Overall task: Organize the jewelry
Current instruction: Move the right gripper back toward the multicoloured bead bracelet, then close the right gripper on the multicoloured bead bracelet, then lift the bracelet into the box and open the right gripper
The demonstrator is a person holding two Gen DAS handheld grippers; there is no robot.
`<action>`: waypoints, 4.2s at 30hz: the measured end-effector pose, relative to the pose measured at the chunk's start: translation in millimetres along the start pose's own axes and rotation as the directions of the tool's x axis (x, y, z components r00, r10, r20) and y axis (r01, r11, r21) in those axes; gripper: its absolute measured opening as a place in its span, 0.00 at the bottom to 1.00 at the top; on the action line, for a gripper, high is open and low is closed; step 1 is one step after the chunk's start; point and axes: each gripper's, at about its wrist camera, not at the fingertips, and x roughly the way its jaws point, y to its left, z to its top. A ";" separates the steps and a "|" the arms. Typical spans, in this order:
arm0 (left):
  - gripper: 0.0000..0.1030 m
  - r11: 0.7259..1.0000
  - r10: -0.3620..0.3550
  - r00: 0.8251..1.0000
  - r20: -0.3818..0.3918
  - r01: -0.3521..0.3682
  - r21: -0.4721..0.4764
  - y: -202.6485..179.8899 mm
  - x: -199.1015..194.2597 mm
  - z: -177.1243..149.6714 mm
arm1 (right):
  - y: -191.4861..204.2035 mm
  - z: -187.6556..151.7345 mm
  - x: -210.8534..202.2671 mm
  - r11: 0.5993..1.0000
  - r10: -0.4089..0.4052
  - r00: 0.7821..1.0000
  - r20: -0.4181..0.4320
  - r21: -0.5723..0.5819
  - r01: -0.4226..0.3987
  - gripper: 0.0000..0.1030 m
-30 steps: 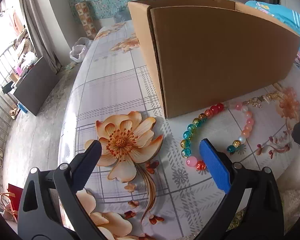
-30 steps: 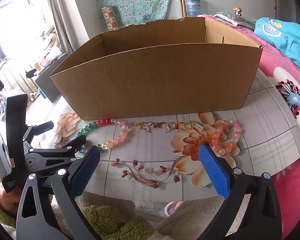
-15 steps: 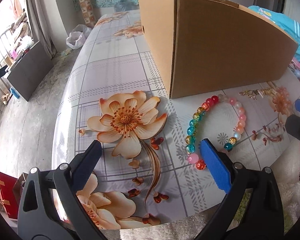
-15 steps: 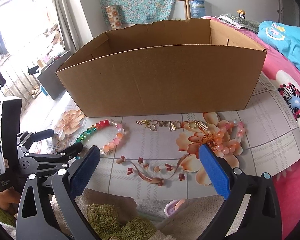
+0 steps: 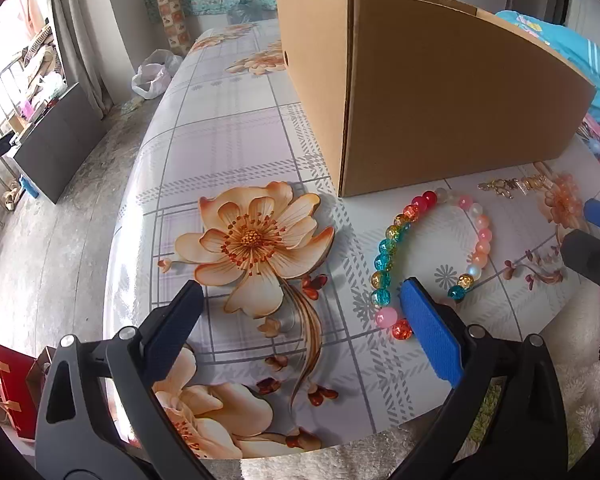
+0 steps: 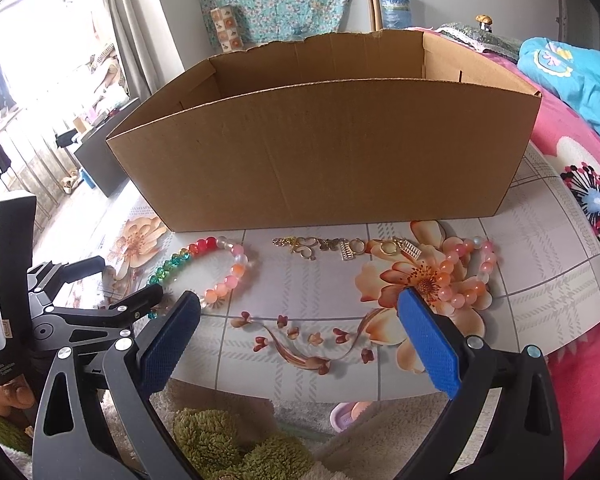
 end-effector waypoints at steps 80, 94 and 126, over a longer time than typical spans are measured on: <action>0.33 0.974 -0.158 0.987 0.008 0.154 0.164 -20.0 -3.8 7.0 | 13.4 -6.0 41.0 0.989 0.138 0.982 -0.125 -0.033 -0.144 0.10; 0.08 0.973 -0.168 0.986 0.007 0.164 0.165 -24.4 -4.6 10.9 | 10.8 4.3 40.7 0.990 0.137 0.982 -0.131 -0.027 -0.142 0.11; 0.08 0.939 -0.321 0.919 0.228 0.277 0.204 -30.5 -114.3 38.5 | 10.0 33.9 -52.3 0.972 0.229 0.969 0.094 -0.073 -0.223 0.10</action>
